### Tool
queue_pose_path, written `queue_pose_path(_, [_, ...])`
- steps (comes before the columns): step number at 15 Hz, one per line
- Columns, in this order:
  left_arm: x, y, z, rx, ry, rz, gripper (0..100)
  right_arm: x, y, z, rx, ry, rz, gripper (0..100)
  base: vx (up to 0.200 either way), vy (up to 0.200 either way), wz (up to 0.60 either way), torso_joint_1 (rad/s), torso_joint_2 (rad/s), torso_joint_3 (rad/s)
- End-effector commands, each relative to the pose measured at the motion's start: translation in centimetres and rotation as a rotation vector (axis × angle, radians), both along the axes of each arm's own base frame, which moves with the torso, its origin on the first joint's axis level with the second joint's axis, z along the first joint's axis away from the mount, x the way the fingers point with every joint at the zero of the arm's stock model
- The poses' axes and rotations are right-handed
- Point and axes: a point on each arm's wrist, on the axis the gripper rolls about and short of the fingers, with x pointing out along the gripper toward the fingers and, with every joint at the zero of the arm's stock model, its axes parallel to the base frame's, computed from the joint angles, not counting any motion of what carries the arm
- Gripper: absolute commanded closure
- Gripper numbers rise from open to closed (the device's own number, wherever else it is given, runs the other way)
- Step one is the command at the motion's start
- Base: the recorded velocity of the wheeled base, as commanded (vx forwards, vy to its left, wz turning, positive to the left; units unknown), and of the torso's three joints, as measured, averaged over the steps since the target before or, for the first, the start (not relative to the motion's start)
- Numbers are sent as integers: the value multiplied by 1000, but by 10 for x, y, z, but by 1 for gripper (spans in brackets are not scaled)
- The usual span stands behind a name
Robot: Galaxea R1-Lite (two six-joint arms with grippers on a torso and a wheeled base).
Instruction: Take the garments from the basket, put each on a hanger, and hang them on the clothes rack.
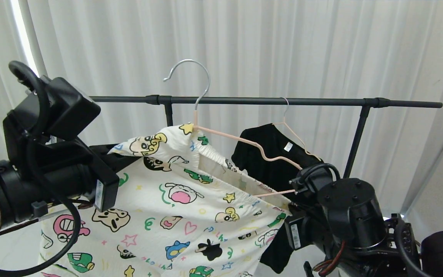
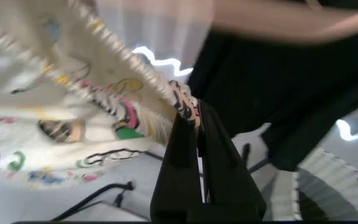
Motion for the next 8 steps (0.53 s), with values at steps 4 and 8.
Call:
queue_pose_path(4, [-11,9,-22,51,-33,2,100,27,-27,15,16,-59,-107,100,0,0,0,0,0,0])
queue_pose_path(8, [-22,14,-40,104,-10,-24,100,29,-32,21,18,-76,-110,100,0,0,0,0,0,0])
